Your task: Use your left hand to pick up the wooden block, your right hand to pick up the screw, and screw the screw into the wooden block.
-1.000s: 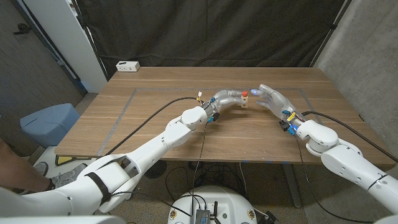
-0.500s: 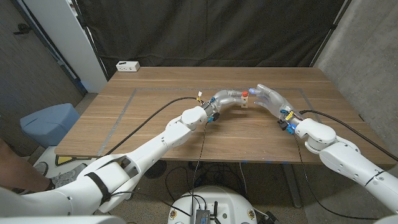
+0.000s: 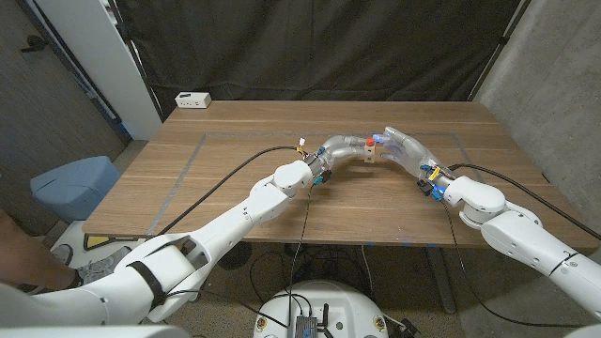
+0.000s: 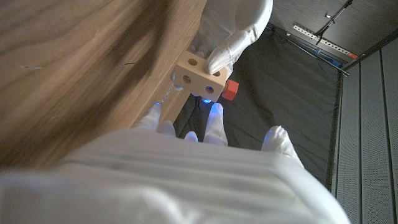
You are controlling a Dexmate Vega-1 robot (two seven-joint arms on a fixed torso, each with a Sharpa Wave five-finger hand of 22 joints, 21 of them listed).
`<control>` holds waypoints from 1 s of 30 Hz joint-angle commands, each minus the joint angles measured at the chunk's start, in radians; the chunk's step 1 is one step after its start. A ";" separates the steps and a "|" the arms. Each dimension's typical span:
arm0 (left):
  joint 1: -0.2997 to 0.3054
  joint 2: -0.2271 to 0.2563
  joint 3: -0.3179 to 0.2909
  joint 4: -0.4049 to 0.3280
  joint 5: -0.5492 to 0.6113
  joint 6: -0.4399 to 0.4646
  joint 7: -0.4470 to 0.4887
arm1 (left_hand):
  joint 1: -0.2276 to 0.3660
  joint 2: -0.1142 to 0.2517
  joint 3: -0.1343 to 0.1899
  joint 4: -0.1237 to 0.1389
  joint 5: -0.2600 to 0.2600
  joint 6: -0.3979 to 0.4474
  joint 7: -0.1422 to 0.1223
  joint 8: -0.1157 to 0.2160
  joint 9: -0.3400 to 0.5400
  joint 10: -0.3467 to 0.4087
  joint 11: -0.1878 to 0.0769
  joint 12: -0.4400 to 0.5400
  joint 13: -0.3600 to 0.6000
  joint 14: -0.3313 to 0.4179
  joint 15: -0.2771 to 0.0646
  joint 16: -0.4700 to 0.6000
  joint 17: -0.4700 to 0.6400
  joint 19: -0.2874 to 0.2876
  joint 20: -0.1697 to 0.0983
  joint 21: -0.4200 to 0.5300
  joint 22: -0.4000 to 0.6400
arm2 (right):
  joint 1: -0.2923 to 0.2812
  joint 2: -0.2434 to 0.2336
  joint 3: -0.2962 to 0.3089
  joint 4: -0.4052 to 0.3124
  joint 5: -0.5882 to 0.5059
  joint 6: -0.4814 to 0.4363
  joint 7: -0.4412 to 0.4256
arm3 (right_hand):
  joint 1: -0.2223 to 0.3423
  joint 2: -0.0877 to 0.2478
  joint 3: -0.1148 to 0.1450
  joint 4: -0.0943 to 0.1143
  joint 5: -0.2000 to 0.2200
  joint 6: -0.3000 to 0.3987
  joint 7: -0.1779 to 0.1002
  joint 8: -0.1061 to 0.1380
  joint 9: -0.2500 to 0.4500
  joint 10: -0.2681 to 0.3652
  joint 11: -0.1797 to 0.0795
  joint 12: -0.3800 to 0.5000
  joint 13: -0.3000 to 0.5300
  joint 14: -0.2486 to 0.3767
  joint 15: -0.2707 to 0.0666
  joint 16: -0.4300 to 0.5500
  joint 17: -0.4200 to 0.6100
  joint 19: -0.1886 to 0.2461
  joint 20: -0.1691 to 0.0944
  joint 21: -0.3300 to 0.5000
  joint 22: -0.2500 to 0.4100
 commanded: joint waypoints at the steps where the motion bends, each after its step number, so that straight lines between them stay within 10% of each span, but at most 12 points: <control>1: 0.006 0.001 0.000 -0.009 0.000 0.006 0.006 | -0.078 0.095 0.073 0.066 0.005 0.036 0.023 0.005 0.002 0.011 0.002 0.046 0.147 0.008 -0.052 0.003 0.002 0.005 -0.001 0.008 0.002 | 0.018 -0.010 -0.013 0.000 -0.002 -0.008 0.019 | -0.012 0.000 -0.005 0.000 0.006 0.000 0.000 0.003 0.000 -0.060 0.006 0.003 0.001 -0.104 0.008 -0.002 0.004 -0.006 0.001 -0.003 0.001; 30: 0.007 0.000 0.002 -0.006 0.001 0.007 0.008 | -0.078 0.096 0.074 0.066 0.005 0.035 0.025 0.005 0.002 0.010 0.001 0.047 0.148 0.007 -0.051 0.003 0.003 0.005 0.000 0.008 0.002 | 0.016 -0.038 -0.011 -0.031 -0.010 -0.035 0.009 | -0.024 0.002 -0.008 0.005 0.013 0.070 0.008 0.035 -0.007 -0.061 0.003 0.011 0.001 -0.111 0.011 0.000 0.003 -0.015 0.003 0.000 0.001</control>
